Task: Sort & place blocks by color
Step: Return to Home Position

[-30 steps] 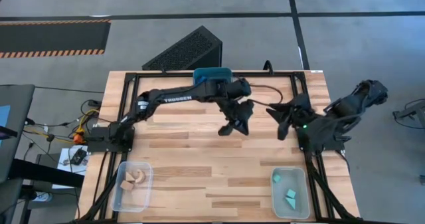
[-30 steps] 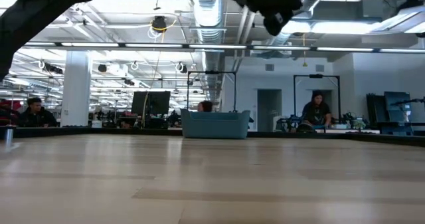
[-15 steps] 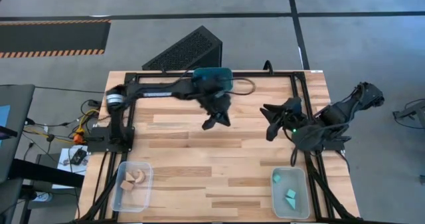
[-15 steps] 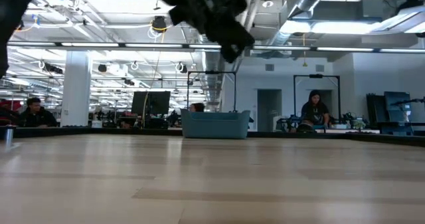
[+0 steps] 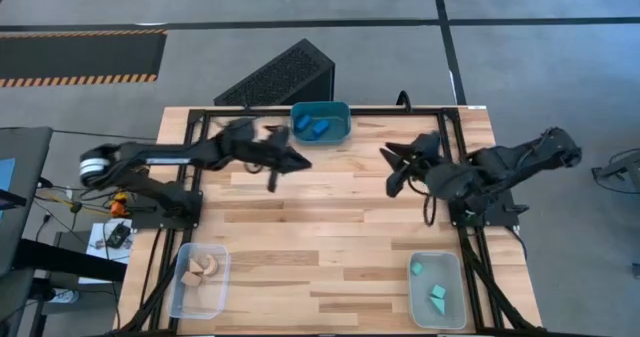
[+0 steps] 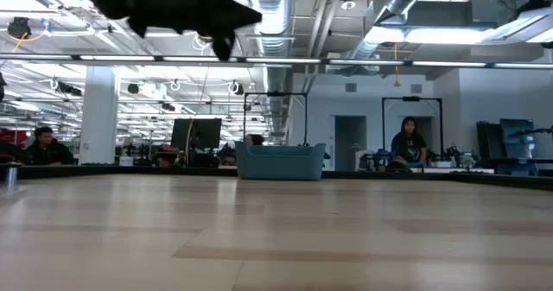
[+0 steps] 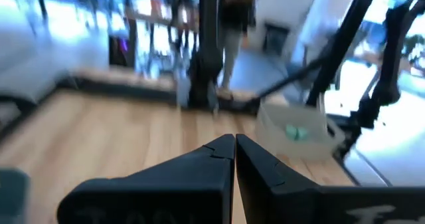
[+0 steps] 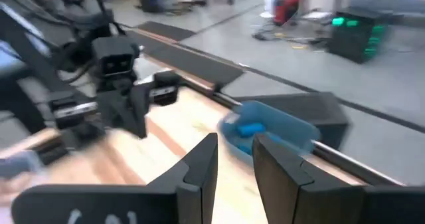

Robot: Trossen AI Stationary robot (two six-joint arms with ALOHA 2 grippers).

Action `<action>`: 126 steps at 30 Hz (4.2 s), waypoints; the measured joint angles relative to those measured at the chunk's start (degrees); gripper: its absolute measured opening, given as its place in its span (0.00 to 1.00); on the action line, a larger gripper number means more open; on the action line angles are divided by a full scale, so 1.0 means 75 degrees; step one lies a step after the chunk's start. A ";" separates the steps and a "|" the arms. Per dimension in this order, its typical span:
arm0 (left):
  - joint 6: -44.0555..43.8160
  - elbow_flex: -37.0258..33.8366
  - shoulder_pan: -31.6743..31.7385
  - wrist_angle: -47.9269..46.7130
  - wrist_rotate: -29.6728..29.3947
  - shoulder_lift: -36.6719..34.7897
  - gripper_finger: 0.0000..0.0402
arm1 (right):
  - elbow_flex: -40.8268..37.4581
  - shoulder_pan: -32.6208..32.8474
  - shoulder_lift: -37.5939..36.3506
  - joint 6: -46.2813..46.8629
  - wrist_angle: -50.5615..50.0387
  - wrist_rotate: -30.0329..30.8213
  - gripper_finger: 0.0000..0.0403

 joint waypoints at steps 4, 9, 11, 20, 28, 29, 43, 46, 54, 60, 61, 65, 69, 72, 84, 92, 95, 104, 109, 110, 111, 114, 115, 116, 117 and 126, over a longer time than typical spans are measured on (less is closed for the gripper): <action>-0.0235 -0.1031 0.0318 0.1175 -0.0154 -0.1142 0.00 | -0.0596 -0.0393 -0.0002 -0.2114 0.2771 -0.1499 0.29; -0.0686 -0.1821 0.0550 0.1690 -0.0732 -0.1997 0.00 | -0.1070 -0.0705 0.0000 -0.2747 0.4104 -0.2040 0.27; -0.0761 -0.1984 0.0549 0.1676 -0.0890 -0.2131 0.00 | -0.1071 -0.0806 0.0000 -0.2531 0.3728 -0.1746 0.26; -0.0679 -0.2863 0.0535 0.2183 -0.0317 -0.2922 0.00 | -0.1115 -0.0837 0.0021 -0.0495 0.1779 -0.1854 0.19; -0.0565 -0.4205 0.0544 0.3221 -0.0760 -0.3802 0.00 | -0.2514 0.0074 0.0070 -0.2855 0.5069 -0.1886 0.02; -0.0418 -0.4290 0.0544 0.3120 -0.0796 -0.3871 0.00 | -0.2794 0.0143 0.0078 -0.3090 0.5621 -0.2032 0.03; -0.0820 -0.5497 0.0545 0.3406 -0.1376 -0.5491 0.00 | -0.5876 -0.1749 -0.0532 -0.4425 0.9844 -0.6727 0.02; -0.0885 -0.5473 0.0541 0.3158 -0.1038 -0.5604 0.00 | -0.6351 -0.2391 -0.1078 -0.4521 0.9928 -0.7575 0.01; -0.0618 -0.5512 0.0632 0.3042 -0.1221 -0.6285 0.00 | -0.7894 -0.3537 -0.3053 -0.3898 1.0204 -0.8856 0.01; -0.0597 -0.5515 0.0700 0.1983 -0.0929 -0.6736 0.00 | -0.8766 -0.3741 -0.4292 -0.3998 1.0037 -0.9348 0.01; -0.0603 -0.5518 0.0685 0.1990 -0.0890 -0.6818 0.00 | -0.8926 -0.3766 -0.4491 -0.4021 1.0059 -0.9348 0.01; -0.0611 -0.5518 0.0610 0.1756 -0.0811 -0.7147 0.00 | -0.9509 -0.3934 -0.5248 -0.3768 1.0065 -0.9369 0.01; -0.0499 -0.5524 0.0483 0.0819 -0.0944 -0.7502 0.00 | -0.9563 -0.4102 -0.5982 -0.3723 0.9303 -0.9631 0.01; -0.0190 -0.5527 0.0468 0.0298 -0.1066 -0.7731 0.00 | -0.9563 -0.4301 -0.6380 -0.3770 0.8964 -0.9912 0.01; 0.0356 -0.5539 0.0491 -0.1189 -0.0993 -0.9353 0.00 | -0.9568 -0.5486 -0.8675 -0.3062 0.7574 -1.1672 0.02; 0.0697 -0.5544 0.0477 -0.2270 -0.0311 -0.9767 0.00 | -0.9571 -0.6124 -0.8650 -0.2898 0.7222 -1.1946 0.02; 0.1084 -0.5544 0.0477 -0.2398 -0.0501 -0.9756 0.00 | -0.9571 -0.6340 -0.8655 -0.2884 0.7431 -1.1965 0.02; 0.0790 -0.5547 0.0431 -0.2389 -0.0071 -0.9573 0.00 | -0.9574 -0.6219 -0.8650 -0.3581 0.6539 -1.1942 0.02; 0.0455 -0.5547 0.0137 -0.2386 -0.0182 -0.9147 0.00 | -0.9577 -0.6222 -0.8650 -0.3950 0.6846 -1.1937 0.03; 0.0415 -0.5547 0.0037 -0.2386 -0.0238 -0.9072 0.00 | -0.9577 -0.6222 -0.8650 -0.3970 0.6921 -1.1939 0.03; 0.0387 -0.5547 -0.0084 -0.2396 -0.0356 -0.9016 0.00 | -0.9577 -0.6222 -0.8650 -0.3971 0.6984 -1.1951 0.03; 0.0439 -0.5547 -0.0505 -0.2387 -0.0822 -0.8983 0.00 | -0.9577 -0.6212 -0.8650 -0.3969 0.7039 -1.2266 0.03; 0.0488 -0.5547 -0.0661 -0.2387 -0.1029 -0.8994 0.00 | -0.9577 -0.6197 -0.8650 -0.3968 0.7037 -1.2408 0.03; 0.0531 -0.5547 -0.0800 -0.2389 -0.1263 -0.9008 0.00 | -0.9577 -0.6174 -0.8650 -0.3968 0.7039 -1.2545 0.03; 0.0544 -0.5547 -0.0924 -0.2383 -0.1503 -0.9020 0.00 | -0.9577 -0.6132 -0.8650 -0.3968 0.7039 -1.2593 0.03; 0.0111 -0.5547 -0.1438 -0.2729 -0.3015 -0.9036 0.00 | -0.9580 -0.6079 -0.8647 -0.3974 0.6217 -1.1291 0.04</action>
